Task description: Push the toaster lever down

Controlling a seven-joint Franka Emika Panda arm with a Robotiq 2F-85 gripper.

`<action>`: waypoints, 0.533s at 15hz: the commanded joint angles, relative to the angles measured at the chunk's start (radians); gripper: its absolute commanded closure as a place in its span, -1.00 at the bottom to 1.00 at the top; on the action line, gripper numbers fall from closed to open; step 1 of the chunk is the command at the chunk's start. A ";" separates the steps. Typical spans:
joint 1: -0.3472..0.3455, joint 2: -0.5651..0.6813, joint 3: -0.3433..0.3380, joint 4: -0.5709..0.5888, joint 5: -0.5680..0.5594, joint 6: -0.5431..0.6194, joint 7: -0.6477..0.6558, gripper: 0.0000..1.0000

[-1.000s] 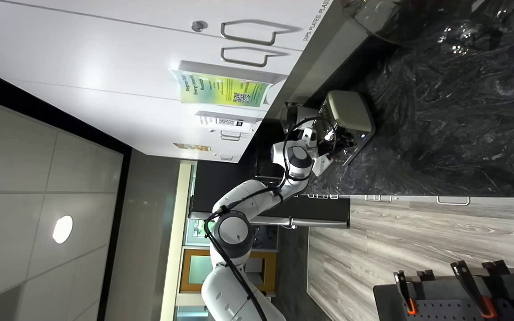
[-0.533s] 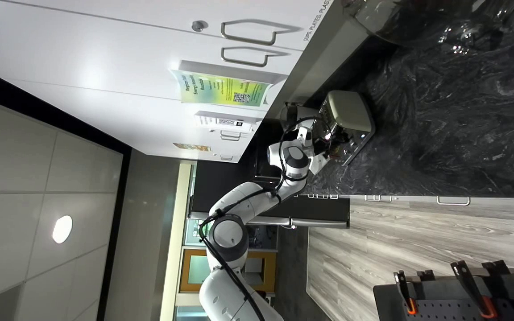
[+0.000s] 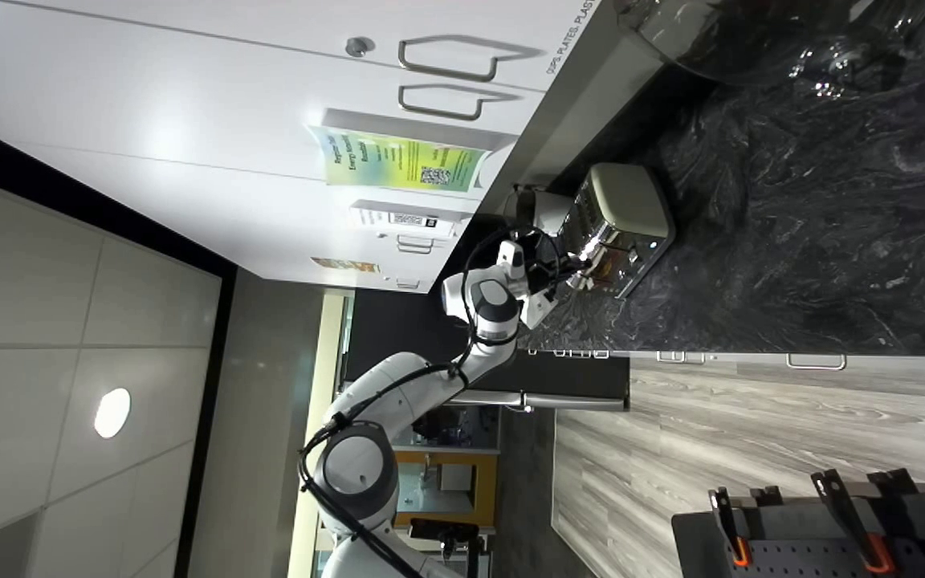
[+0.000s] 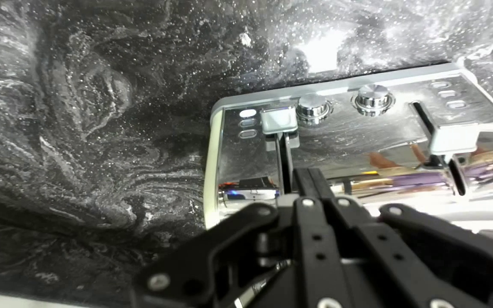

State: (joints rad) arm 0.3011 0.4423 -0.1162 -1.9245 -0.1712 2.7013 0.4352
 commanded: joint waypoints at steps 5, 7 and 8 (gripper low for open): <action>-0.024 -0.254 0.065 -0.202 -0.005 -0.079 0.007 0.47; -0.036 -0.280 0.085 -0.220 -0.001 -0.101 0.000 0.31; -0.039 -0.290 0.092 -0.225 -0.005 -0.117 0.001 0.19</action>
State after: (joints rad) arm 0.2903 0.2182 -0.0594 -2.1007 -0.1713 2.6338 0.4352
